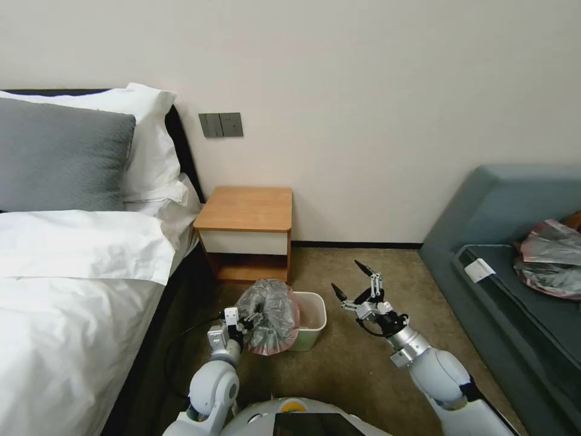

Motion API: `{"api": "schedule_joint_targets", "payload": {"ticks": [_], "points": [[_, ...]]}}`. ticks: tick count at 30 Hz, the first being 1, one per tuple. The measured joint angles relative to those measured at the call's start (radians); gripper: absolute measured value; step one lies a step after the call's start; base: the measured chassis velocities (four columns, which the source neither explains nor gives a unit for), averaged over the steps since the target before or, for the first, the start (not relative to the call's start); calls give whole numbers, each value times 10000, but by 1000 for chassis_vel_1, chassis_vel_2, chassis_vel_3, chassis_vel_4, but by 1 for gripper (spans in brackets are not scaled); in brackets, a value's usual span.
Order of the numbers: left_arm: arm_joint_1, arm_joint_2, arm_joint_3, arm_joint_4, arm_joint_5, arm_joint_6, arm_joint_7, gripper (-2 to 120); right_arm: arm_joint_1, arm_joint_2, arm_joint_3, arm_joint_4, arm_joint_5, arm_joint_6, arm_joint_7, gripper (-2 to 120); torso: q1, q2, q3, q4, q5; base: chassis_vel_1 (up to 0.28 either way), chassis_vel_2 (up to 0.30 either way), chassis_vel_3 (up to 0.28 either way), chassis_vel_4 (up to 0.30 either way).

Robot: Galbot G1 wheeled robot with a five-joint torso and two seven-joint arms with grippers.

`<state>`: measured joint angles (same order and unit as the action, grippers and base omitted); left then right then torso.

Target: Pick up the garbage bag from the table and place it over the trash can.

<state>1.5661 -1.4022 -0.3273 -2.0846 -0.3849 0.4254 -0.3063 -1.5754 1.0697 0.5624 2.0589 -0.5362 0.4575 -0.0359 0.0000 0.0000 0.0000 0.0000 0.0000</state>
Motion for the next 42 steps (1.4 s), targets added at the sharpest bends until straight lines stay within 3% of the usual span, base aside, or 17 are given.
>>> {"api": "schedule_joint_targets", "payload": {"ticks": [10,17,21,26,27,33,40,42], "points": [[-82,-254,-13,-135,-54,666,68,93,5,-12,38,-32,3,18,0,100,0,0,0,0,0,0,0,0,0],[-172,-421,-97,-223,-194,1201,-22,73,12,36,26,-73,-13,48,-19,100,0,0,0,0,0,0,0,0,0],[-227,-520,-191,-223,-330,1530,-189,51,0,10,61,-105,-19,98,-31,100,0,0,0,0,0,0,0,0,0],[-280,-564,-225,-222,-484,1979,-203,39,31,0,50,-55,-10,96,-47,100,0,0,0,-1,0,0,0,0,0],[-292,-575,-229,-204,-522,2127,-197,32,32,0,35,-10,-9,95,-67,100,0,0,0,0,0,0,0,0,0],[-314,-592,-203,-151,-512,2243,-192,11,-31,-1,25,66,-10,94,-102,100,0,0,-1,0,1,0,0,0,0],[-351,-594,-180,-161,-446,2195,-213,11,-23,-88,43,136,27,75,-102,100,0,0,1,-1,-1,0,0,0,0],[-208,-573,-118,-139,-223,1624,-267,11,14,-102,21,270,131,-42,-92,100,0,0,1,-1,-3,0,0,0,0]]}}
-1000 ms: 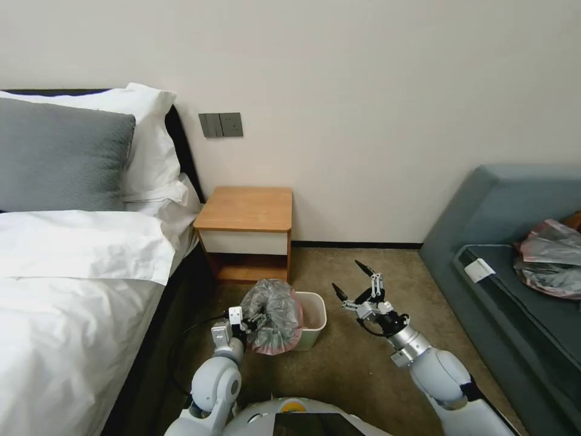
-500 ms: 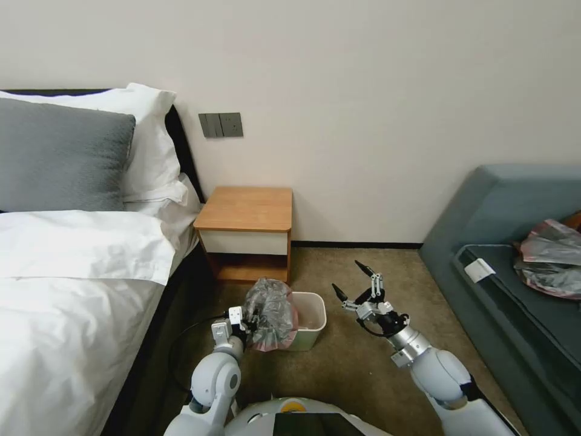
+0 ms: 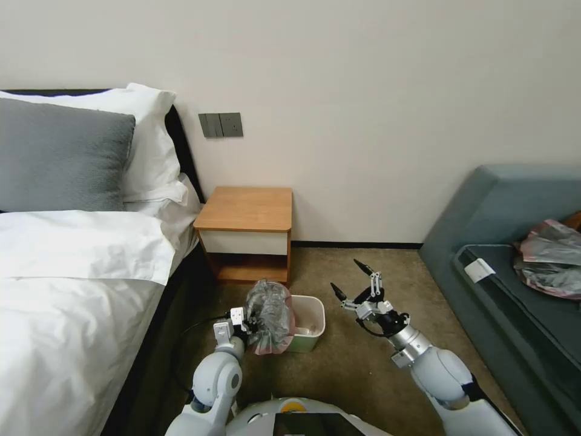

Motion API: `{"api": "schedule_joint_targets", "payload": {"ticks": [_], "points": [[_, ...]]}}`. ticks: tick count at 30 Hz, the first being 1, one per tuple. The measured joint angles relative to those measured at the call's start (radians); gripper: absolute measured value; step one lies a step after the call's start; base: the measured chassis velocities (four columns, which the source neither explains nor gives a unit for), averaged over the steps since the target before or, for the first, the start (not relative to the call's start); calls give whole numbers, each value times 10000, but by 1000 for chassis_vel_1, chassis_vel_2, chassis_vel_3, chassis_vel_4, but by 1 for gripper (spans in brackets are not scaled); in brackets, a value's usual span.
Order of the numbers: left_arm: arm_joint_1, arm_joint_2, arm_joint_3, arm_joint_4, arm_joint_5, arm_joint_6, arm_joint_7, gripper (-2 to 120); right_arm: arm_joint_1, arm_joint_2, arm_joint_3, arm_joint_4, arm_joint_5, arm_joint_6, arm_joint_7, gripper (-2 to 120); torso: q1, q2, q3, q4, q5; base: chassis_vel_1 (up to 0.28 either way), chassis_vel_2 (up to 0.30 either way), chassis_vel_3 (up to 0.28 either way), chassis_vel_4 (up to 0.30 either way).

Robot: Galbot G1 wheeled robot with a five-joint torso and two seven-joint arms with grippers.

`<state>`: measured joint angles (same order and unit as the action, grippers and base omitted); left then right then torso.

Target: Pick up the garbage bag from the table and place it over the trash can.

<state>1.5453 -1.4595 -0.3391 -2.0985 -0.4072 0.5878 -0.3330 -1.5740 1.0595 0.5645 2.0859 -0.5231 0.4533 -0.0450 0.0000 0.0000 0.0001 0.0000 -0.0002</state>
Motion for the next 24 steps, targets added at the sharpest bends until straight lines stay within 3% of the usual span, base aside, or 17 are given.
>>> {"api": "schedule_joint_targets", "payload": {"ticks": [1,4,5,8,9,11,12,13,16,19,23,24], "points": [[0,0,0,0,0,0,0,11,0,0,0,0,0,0,0,100,0,0,0,0,0,0,0,0,0],[187,151,93,-4,157,-1600,-51,11,-46,49,-241,423,1101,-610,109,100,0,0,0,1,1,0,0,0,0],[187,151,93,-4,157,-1600,-51,11,-46,49,-241,423,1101,-610,109,100,0,0,0,1,1,0,0,0,0],[299,354,83,-100,747,-2853,307,11,-269,42,-709,1342,3385,-1829,156,100,0,0,0,-1,1,0,0,0,0],[299,354,83,-100,747,-2853,307,11,-269,42,-709,1342,3385,-1829,156,100,0,0,0,-1,1,0,0,0,0],[371,494,19,-105,1039,-3889,705,11,-257,-103,-1134,2116,5271,-2497,103,100,0,0,0,0,0,0,0,0,0],[394,537,-20,-96,1078,-4353,901,11,-203,-186,-1342,2448,6165,-2799,74,100,0,0,0,1,0,0,0,0,0],[394,537,-20,-96,1078,-4353,901,11,-203,-186,-1342,2448,6165,-2799,74,100,0,0,0,1,0,0,0,0,0],[408,594,-62,55,790,-5624,1315,11,52,-419,-1893,3219,8590,-3663,-149,100,0,0,0,1,-2,0,0,0,0],[421,590,-43,54,342,-5929,1480,11,298,-597,-2284,3555,9786,-4258,-285,100,0,0,0,1,2,0,0,0,0],[484,496,-69,228,285,-6666,2197,11,994,-1183,-3150,4180,11605,-6854,761,100,0,0,-1,1,0,0,0,0,0],[484,496,-69,228,285,-6666,2197,11,994,-1183,-3150,4180,11605,-6854,761,100,0,0,-1,1,0,0,0,0,0]]}}
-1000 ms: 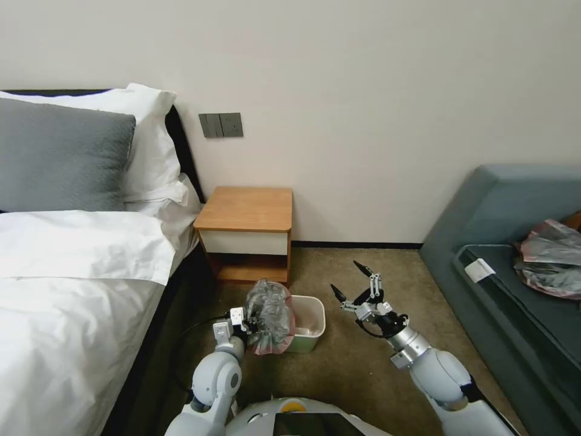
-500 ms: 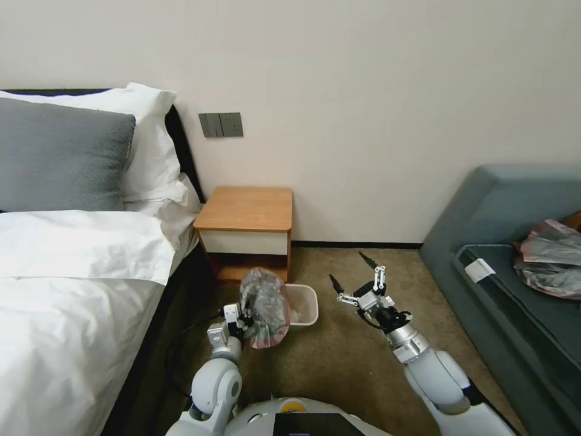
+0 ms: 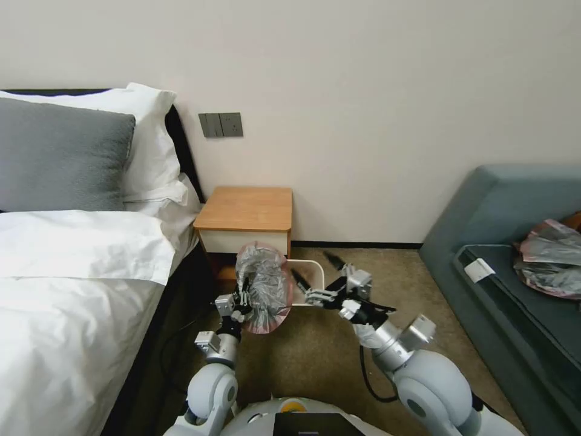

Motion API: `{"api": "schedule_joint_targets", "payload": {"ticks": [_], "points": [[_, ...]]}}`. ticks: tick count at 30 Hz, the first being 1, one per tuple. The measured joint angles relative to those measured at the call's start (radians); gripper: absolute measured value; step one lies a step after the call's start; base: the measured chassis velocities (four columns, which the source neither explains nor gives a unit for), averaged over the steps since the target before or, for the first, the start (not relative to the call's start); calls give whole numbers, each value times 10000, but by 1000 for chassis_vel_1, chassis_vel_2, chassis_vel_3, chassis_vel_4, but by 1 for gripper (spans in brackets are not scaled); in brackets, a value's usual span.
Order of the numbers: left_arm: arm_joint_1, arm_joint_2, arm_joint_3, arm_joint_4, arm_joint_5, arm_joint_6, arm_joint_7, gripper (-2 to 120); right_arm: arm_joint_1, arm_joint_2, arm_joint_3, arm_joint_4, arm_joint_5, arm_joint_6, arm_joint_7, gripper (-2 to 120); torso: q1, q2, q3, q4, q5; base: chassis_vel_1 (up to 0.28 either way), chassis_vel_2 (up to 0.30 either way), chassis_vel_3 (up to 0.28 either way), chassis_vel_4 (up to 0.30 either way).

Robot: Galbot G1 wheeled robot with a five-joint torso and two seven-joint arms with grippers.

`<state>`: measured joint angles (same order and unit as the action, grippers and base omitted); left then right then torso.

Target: Pick up the garbage bag from the table and place it over the trash can.

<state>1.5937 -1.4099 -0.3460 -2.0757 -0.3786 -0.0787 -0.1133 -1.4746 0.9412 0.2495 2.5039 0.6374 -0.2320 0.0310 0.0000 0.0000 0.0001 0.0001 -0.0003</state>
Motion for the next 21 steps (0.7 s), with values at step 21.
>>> {"api": "schedule_joint_targets", "payload": {"ticks": [21], "points": [[220,-172,-303,-310,-752,-304,696,11,3898,749,-2056,-1911,3871,-3334,2994,100,0,0,0,-1,2,0,0,0,0]]}}
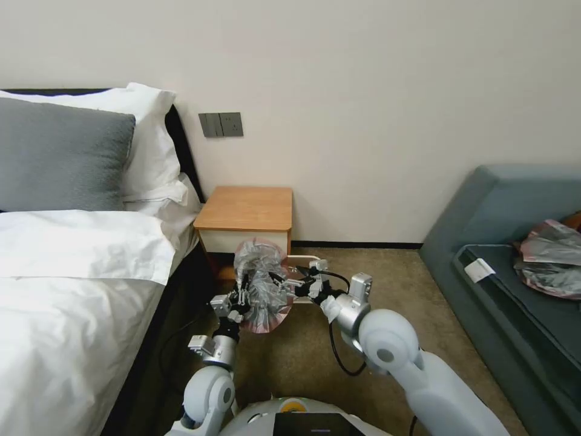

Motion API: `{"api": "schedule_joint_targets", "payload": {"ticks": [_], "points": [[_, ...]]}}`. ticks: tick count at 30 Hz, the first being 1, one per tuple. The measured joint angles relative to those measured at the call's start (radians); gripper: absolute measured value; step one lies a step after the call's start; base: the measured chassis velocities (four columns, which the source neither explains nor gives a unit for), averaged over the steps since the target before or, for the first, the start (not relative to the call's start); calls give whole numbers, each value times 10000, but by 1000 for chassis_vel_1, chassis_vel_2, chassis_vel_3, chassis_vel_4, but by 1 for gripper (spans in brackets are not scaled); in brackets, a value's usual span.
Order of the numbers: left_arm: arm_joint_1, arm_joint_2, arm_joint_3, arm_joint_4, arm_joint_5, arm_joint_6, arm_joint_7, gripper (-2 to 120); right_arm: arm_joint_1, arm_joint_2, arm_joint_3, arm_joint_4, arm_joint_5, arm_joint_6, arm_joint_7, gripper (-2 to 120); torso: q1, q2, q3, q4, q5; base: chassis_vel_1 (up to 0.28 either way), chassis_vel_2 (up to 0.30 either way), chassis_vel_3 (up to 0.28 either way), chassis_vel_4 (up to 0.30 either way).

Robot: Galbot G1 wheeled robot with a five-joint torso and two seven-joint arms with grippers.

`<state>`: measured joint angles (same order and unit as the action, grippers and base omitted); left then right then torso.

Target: Pick up the garbage bag from the table and place it over the trash can.

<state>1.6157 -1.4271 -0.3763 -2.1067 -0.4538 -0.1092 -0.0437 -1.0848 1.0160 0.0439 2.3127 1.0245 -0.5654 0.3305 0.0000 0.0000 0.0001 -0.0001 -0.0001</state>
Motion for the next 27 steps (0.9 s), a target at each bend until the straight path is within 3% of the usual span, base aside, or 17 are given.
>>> {"api": "schedule_joint_targets", "payload": {"ticks": [16,27], "points": [[17,37,-62,15,-163,-4,230,11,788,474,-484,-1031,482,-259,564,100,0,0,0,1,0,0,0,0,0],[-11,-6,-15,114,-177,-6,218,11,830,529,-706,-1060,-187,-66,32,59,0,0,0,0,1,0,0,0,0]]}}
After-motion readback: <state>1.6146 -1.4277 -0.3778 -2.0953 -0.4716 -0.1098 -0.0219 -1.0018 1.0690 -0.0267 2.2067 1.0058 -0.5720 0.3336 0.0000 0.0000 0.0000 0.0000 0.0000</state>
